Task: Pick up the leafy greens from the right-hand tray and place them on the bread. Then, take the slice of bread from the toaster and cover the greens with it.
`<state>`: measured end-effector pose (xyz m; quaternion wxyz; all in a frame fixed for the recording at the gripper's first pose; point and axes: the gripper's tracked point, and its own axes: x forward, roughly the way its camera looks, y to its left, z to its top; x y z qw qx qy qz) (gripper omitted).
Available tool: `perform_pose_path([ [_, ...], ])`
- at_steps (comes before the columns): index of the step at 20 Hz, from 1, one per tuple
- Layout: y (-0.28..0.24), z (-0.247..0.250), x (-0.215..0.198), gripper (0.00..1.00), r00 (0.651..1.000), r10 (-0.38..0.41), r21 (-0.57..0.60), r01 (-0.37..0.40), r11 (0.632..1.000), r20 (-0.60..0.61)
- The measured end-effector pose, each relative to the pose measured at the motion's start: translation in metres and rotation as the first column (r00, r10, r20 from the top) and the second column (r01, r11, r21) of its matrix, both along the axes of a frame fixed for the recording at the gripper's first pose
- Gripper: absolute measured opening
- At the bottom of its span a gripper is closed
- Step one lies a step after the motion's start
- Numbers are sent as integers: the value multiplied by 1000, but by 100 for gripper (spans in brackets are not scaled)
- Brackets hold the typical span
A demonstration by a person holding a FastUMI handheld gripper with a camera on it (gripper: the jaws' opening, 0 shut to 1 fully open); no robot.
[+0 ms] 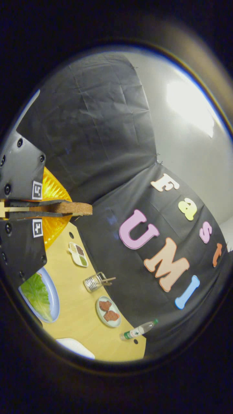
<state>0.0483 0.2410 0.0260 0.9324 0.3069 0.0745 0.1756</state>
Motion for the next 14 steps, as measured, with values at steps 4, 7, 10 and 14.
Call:
perform_pose_path([
  [4,-45,-31,-19,8,998,-48,105,53,993,-44],
  [7,-69,-64,-19,8,992,-77,142,91,986,-97],
  [10,-82,-98,-14,8,983,-104,195,133,972,-154],
  [14,-89,-145,-4,8,960,-115,208,171,963,-255],
])
